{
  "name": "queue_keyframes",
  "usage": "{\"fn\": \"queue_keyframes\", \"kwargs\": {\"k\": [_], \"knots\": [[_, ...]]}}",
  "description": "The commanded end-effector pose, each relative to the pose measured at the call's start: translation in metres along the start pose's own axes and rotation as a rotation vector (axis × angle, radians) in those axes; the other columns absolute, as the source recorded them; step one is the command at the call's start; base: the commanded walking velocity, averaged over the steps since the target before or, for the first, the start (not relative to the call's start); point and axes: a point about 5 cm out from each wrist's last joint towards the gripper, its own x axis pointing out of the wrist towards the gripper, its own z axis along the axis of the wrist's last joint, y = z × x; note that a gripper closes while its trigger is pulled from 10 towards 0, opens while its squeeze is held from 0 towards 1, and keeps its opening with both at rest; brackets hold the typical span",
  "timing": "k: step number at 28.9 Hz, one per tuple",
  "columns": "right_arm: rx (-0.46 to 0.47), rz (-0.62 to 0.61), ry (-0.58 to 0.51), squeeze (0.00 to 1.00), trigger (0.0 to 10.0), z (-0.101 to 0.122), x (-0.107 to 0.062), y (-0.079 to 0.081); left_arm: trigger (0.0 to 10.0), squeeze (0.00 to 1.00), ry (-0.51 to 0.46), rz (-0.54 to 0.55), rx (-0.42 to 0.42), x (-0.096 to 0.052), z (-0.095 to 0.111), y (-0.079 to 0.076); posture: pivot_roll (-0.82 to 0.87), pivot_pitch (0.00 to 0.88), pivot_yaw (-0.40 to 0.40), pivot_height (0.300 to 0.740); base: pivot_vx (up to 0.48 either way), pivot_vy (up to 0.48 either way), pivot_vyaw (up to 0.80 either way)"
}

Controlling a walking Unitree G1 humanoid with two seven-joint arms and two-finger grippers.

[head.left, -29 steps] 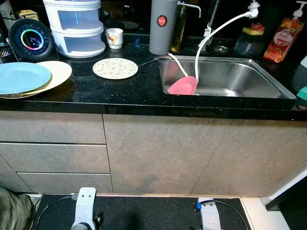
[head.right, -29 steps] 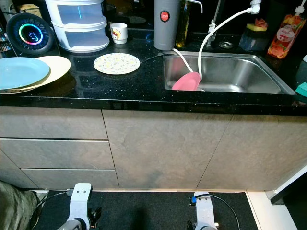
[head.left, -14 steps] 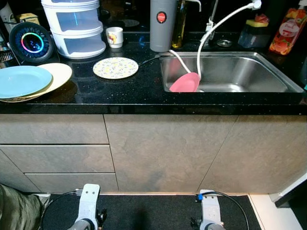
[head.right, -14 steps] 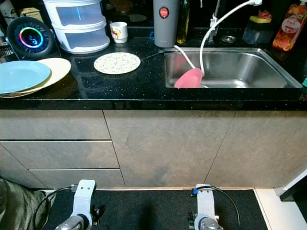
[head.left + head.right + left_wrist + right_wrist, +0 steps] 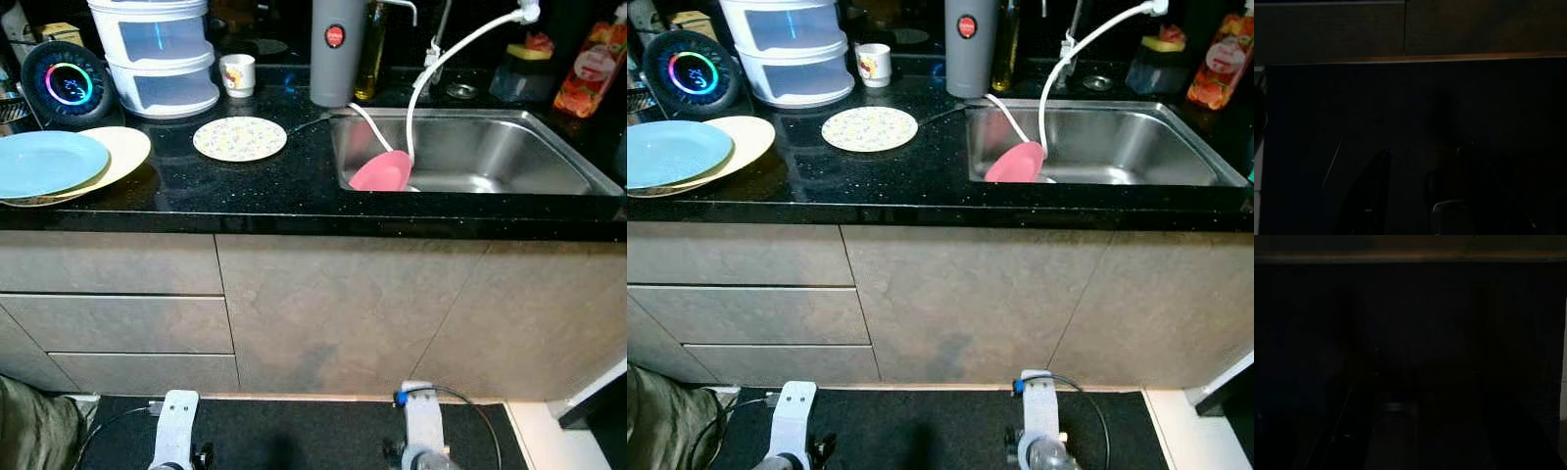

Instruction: Kitchen organization

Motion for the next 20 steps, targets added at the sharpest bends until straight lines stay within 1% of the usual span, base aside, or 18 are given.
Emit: {"fn": "queue_keyframes", "kwargs": {"k": [1, 7, 8, 13, 17, 18, 20], "knots": [[-0.007, 0.000, 0.028, 0.00, 10.0, -0.013, -0.002, -0.001, 10.0, 0.00, 0.015, 0.006, -0.003, -0.001, -0.005, 0.001, 0.02, 0.107, -0.001, 0.740, 0.000, 0.000, 0.00], [0.005, -0.012, 0.037, 0.00, 10.0, -0.022, -0.004, -0.004, 10.0, 0.00, 0.023, -0.005, 0.012, -0.001, -0.006, 0.000, 0.00, 0.103, 0.010, 0.740, 0.000, 0.000, 0.00], [0.001, -0.010, 0.043, 0.00, 10.0, -0.025, -0.005, -0.005, 10.0, 0.00, 0.018, -0.003, 0.009, -0.001, -0.004, 0.000, 0.01, 0.106, -0.002, 0.740, 0.000, 0.000, 0.00], [-0.020, -0.013, 0.057, 0.00, 10.0, -0.031, -0.006, -0.009, 10.0, 0.00, 0.001, -0.001, -0.005, 0.001, 0.001, -0.001, 0.02, 0.109, -0.005, 0.740, 0.000, 0.000, 0.00], [-0.018, -0.023, 0.055, 0.00, 10.0, -0.030, -0.006, -0.009, 10.0, 0.00, 0.008, -0.004, 0.000, 0.000, -0.001, -0.001, 0.00, 0.119, 0.012, 0.740, 0.000, 0.000, 0.00], [0.010, -0.027, 0.033, 0.00, 10.0, -0.025, -0.005, -0.007, 10.0, 0.00, 0.014, -0.009, 0.010, 0.000, -0.002, -0.001, 0.00, 0.114, 0.009, 0.740, 0.000, 0.000, 0.00], [0.017, -0.026, 0.018, 0.00, 10.0, -0.021, -0.004, -0.005, 10.0, 0.00, 0.012, -0.006, 0.009, 0.000, -0.002, 0.000, 0.00, 0.116, 0.001, 0.740, 0.000, 0.000, 0.00]]}}
